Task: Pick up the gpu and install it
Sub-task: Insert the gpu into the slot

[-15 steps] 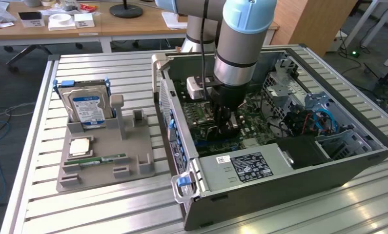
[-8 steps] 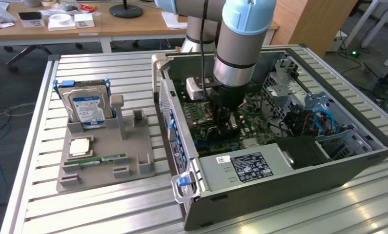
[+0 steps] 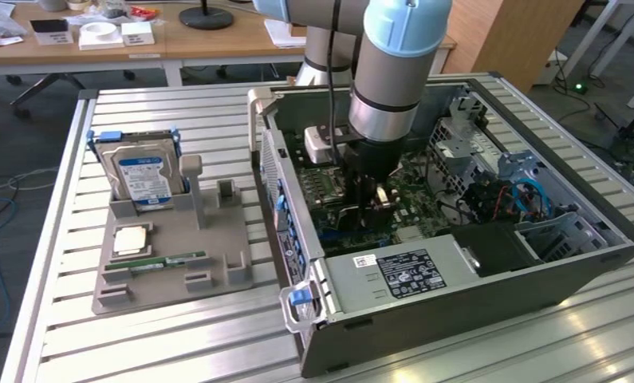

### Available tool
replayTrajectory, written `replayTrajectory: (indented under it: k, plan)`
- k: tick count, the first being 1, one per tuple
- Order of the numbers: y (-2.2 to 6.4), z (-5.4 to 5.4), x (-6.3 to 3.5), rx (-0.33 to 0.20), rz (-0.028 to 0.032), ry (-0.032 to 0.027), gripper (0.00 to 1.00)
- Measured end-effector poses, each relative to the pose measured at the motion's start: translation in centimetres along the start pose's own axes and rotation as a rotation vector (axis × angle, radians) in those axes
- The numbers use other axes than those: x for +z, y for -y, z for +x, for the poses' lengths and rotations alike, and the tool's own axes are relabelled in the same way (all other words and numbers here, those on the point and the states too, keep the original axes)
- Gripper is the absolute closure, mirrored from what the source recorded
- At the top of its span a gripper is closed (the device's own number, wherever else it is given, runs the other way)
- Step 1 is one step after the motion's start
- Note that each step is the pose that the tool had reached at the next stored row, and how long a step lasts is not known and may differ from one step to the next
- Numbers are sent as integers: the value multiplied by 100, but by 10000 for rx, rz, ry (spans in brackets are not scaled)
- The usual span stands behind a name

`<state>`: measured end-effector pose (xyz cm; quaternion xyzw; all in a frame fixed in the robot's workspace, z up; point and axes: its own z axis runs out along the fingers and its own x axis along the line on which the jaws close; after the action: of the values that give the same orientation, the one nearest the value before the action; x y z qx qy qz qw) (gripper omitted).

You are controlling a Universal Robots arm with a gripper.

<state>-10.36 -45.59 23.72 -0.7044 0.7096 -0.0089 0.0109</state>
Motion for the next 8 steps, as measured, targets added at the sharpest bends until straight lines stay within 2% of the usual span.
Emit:
replayTrajectory:
  k: [1,2,5,8]
  plan:
    - [0,0,0,0,0,0,44]
    - [0,0,0,0,1,0,37]
    - [0,0,-14,0,-1,-2,37]
    - [2,0,-72,0,0,1,37]
